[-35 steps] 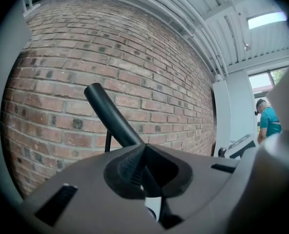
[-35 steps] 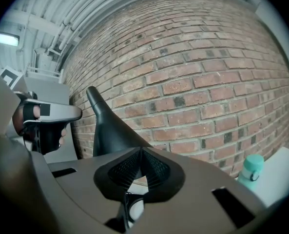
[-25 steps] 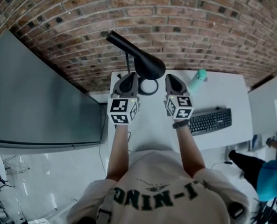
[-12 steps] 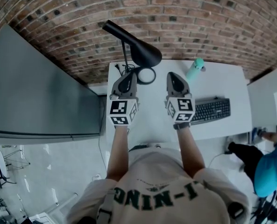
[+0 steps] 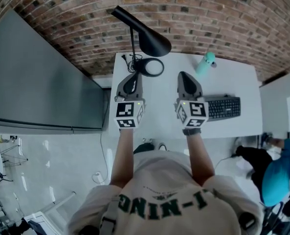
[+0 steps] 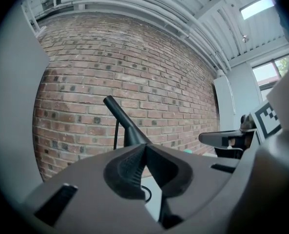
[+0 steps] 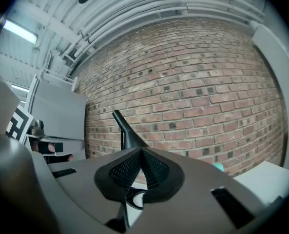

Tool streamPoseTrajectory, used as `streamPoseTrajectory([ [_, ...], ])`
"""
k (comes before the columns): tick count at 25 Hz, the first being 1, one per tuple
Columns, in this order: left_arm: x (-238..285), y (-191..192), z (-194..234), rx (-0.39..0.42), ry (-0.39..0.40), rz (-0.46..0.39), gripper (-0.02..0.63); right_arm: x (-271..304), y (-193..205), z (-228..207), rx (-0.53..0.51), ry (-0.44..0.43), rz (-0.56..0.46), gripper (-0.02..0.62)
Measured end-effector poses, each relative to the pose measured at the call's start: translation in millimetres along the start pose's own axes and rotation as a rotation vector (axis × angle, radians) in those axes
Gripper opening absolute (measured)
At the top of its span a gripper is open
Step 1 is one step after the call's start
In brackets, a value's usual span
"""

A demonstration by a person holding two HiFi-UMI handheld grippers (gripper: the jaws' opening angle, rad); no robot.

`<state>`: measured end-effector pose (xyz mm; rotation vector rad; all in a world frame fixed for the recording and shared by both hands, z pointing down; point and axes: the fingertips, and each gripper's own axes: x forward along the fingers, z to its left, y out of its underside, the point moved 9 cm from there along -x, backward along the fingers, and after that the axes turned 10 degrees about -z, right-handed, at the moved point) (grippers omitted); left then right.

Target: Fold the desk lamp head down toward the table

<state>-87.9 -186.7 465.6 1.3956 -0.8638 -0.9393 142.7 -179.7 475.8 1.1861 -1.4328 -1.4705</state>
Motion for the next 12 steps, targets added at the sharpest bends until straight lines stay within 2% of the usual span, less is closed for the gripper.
streamPoseTrajectory([
  [5, -18.5, 2.8, 0.4, 0.007, -0.028, 0.004, -0.002, -12.6, -10.2, 11.0, -0.007, -0.026, -0.011, 0.006],
  [12, -27.6, 5.8, 5.5, 0.015, -0.037, 0.008, -0.003, -19.2, -4.2, 18.6, 0.009, -0.028, -0.013, 0.006],
])
